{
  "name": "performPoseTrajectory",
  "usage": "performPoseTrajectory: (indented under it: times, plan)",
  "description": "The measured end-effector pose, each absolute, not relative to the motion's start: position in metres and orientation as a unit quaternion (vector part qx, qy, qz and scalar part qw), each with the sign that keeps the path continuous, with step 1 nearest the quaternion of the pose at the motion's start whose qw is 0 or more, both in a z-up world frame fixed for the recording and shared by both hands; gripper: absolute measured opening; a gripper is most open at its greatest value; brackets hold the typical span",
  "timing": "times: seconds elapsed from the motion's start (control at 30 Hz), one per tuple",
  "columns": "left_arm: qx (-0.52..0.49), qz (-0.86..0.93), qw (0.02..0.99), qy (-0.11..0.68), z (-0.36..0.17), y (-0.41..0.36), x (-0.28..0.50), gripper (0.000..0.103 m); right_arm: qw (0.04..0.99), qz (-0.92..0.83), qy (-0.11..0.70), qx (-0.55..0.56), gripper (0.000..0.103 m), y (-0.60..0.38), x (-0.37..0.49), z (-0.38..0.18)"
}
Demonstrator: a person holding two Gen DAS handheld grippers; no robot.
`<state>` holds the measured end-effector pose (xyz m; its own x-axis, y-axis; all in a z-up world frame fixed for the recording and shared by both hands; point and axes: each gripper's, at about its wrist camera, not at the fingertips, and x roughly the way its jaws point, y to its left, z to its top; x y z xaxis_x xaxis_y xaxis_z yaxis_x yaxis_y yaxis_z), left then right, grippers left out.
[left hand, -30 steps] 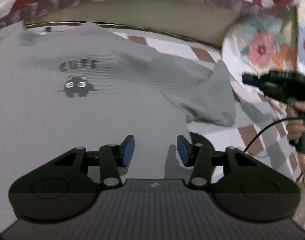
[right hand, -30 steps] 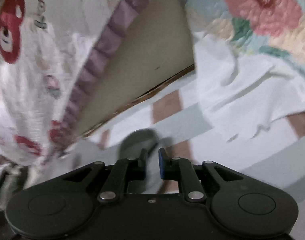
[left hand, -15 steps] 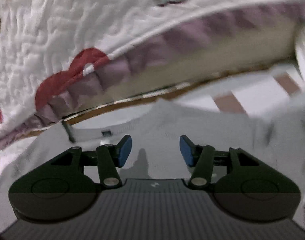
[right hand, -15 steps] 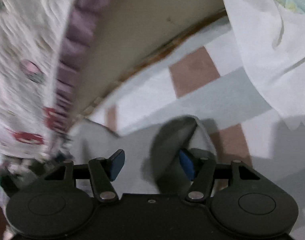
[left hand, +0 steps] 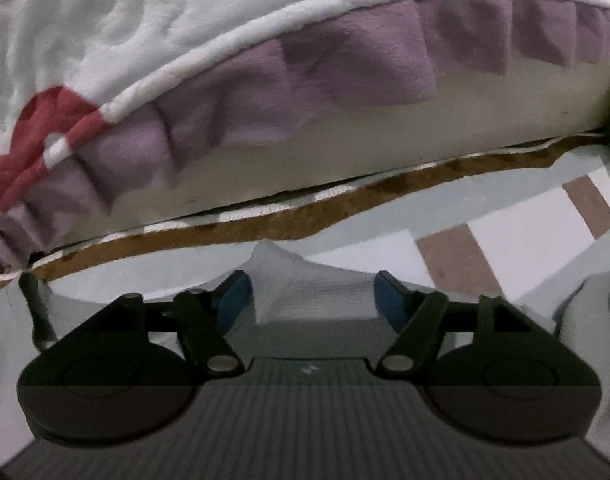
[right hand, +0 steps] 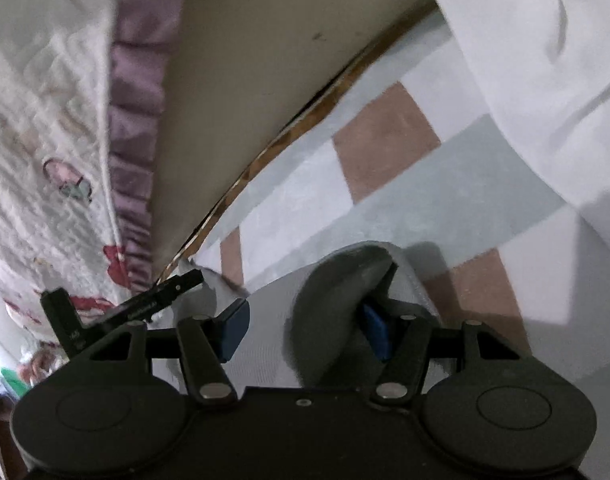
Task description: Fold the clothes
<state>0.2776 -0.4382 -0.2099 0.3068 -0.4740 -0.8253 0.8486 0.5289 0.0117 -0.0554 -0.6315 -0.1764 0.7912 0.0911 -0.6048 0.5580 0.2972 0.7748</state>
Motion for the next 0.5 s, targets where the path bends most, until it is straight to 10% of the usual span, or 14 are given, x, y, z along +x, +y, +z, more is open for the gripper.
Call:
performPoseTrajectory:
  times: [0.03,0.13,0.17,0.23,0.5]
  plan:
    - [0.230,-0.425,0.777,0.404,-0.210,-0.439,0.277,0.068,0.753,-0.154,0.276,0.578,0.066,-0.633,-0.056,-0.179]
    - [0.238,-0.431,0.775,0.396,-0.206,-0.442,0.270,0.009,0.760,-0.154,0.264,0.573,0.066,-0.631,-0.054,-0.180]
    - [0.244,-0.427,0.775,0.398,-0.203,-0.444,0.269,0.005,0.770,-0.152,0.265,0.560,0.061,-0.628,-0.052,-0.179]
    - [0.252,-0.426,0.787,0.369,-0.194,-0.442,0.262,0.000,0.799,-0.152,0.277,0.511,0.006,-0.620,-0.050,-0.177]
    - [0.213,-0.391,0.853,0.274,-0.156,-0.429,0.276,0.000,0.908,-0.153,0.149,0.361,0.004,-0.603,-0.101,-0.143]
